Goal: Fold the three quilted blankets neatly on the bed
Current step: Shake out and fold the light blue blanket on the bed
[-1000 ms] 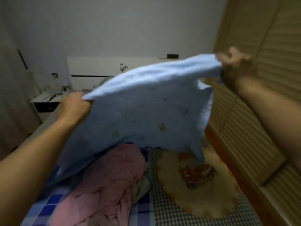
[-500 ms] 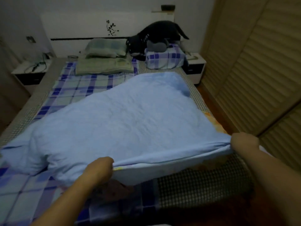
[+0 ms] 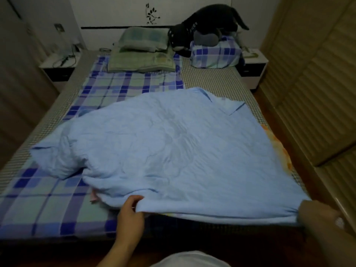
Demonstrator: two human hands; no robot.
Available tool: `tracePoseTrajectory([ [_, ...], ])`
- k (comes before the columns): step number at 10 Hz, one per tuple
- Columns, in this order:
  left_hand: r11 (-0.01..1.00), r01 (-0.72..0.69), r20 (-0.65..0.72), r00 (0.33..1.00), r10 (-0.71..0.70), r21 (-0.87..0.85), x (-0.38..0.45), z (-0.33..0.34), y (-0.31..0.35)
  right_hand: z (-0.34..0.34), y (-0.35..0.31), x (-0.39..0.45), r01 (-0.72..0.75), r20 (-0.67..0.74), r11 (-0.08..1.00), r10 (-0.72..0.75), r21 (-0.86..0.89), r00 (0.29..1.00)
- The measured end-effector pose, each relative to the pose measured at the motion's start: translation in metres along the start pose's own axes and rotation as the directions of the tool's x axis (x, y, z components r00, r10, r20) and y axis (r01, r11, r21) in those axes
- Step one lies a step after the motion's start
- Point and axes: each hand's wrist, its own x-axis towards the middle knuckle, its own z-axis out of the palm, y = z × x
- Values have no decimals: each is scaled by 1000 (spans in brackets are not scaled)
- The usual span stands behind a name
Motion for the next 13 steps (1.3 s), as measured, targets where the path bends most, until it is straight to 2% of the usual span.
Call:
tracePoseTrajectory([
  [1,996,-56,244,969,37,71,1,2,21,-17,-35,-11,151,34,989,-151,7,988],
  [2,896,-259,350,928,128,360,14,10,38,-48,-112,-53,676,-125,666,-677,315,725],
  [3,836,-350,336,917,215,422,14,26,60,-67,-207,-126,853,-366,230,-829,468,424],
  [4,773,-441,276,896,348,456,7,30,60,-60,-232,-137,888,-651,369,-608,274,454],
  [5,634,-436,171,884,435,638,24,9,33,-58,-207,-127,885,-845,443,-410,146,344],
  [6,661,-191,-78,932,355,726,63,-30,5,-58,-176,-114,855,-891,465,-255,228,376],
  [7,818,81,-380,908,175,570,97,-68,1,-72,-153,-102,817,-920,522,-142,245,366],
  [8,889,267,-592,806,6,372,123,-110,2,-91,-140,-87,783,-915,528,-24,330,402],
  [9,964,250,-688,715,-124,87,142,-152,3,-99,-140,-67,721,-878,551,44,420,477],
  [10,973,63,-595,782,-187,-222,154,-174,20,-119,-161,-60,499,-629,620,-11,605,777],
  [11,977,-4,-19,1000,8,215,130,-173,50,-140,-220,-92,564,-616,763,-287,316,734],
  [12,831,-269,318,941,118,487,99,-175,66,-138,-325,-175,938,-677,331,-667,105,311],
  [13,764,-375,399,901,168,525,96,-202,42,-128,-417,-241,940,-718,125,-616,316,324],
])
